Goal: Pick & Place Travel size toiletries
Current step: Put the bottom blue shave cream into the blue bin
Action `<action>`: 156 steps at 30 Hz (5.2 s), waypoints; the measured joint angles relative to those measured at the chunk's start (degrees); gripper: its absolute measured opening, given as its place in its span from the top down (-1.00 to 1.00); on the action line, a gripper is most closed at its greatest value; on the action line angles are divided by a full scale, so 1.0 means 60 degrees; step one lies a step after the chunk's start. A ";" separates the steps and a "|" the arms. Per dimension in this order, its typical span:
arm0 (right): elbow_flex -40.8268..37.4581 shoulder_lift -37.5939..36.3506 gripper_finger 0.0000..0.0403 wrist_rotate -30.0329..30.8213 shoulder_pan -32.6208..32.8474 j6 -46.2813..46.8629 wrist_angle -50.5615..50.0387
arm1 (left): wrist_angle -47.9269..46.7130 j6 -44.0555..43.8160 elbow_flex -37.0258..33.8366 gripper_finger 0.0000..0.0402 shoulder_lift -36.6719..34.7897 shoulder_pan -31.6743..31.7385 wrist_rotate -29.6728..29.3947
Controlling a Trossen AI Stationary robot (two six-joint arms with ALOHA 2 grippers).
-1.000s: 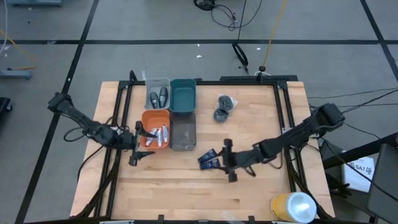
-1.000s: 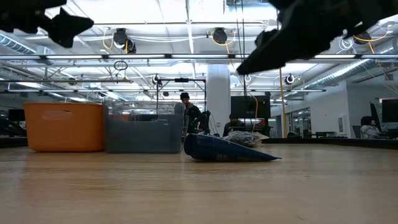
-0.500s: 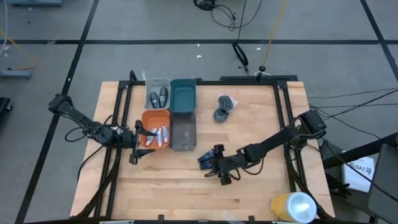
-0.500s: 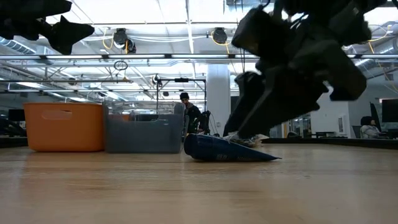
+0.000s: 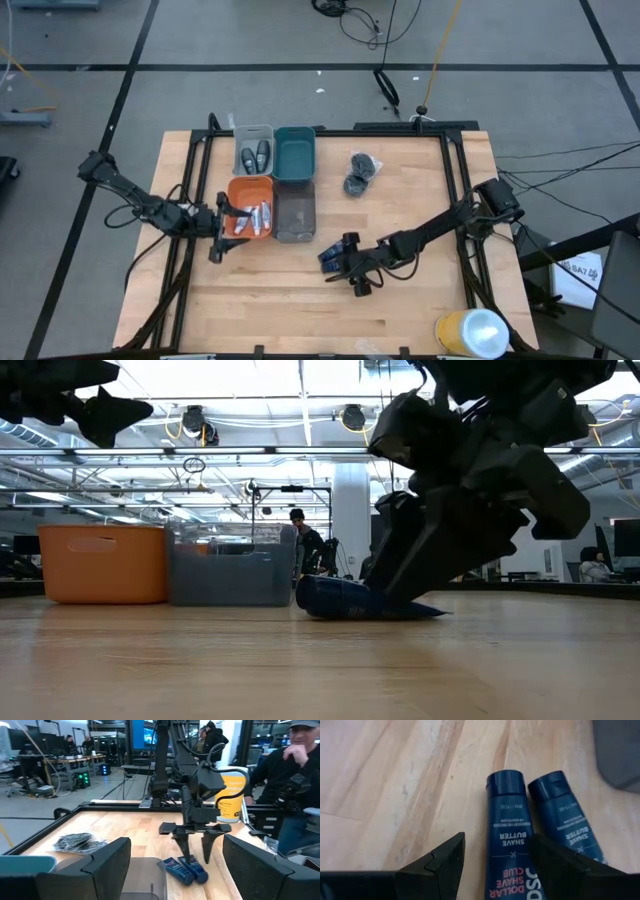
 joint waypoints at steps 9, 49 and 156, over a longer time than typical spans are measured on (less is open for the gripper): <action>-0.0019 0.0043 -0.04 -0.0104 -0.0137 0.0174 -0.0811 | -0.0004 -0.0044 0.0000 -0.54 0.0000 0.0000 -0.0102; -0.0036 -0.0551 -0.04 -0.0913 0.0609 0.4666 -0.6750 | -0.0085 -0.0371 0.0000 -0.55 0.0018 0.0000 -0.0098; -0.2415 -0.3180 0.40 -0.0349 -0.0424 0.0485 0.0220 | 0.2010 -0.1385 0.0007 -0.54 0.2377 0.0907 0.0082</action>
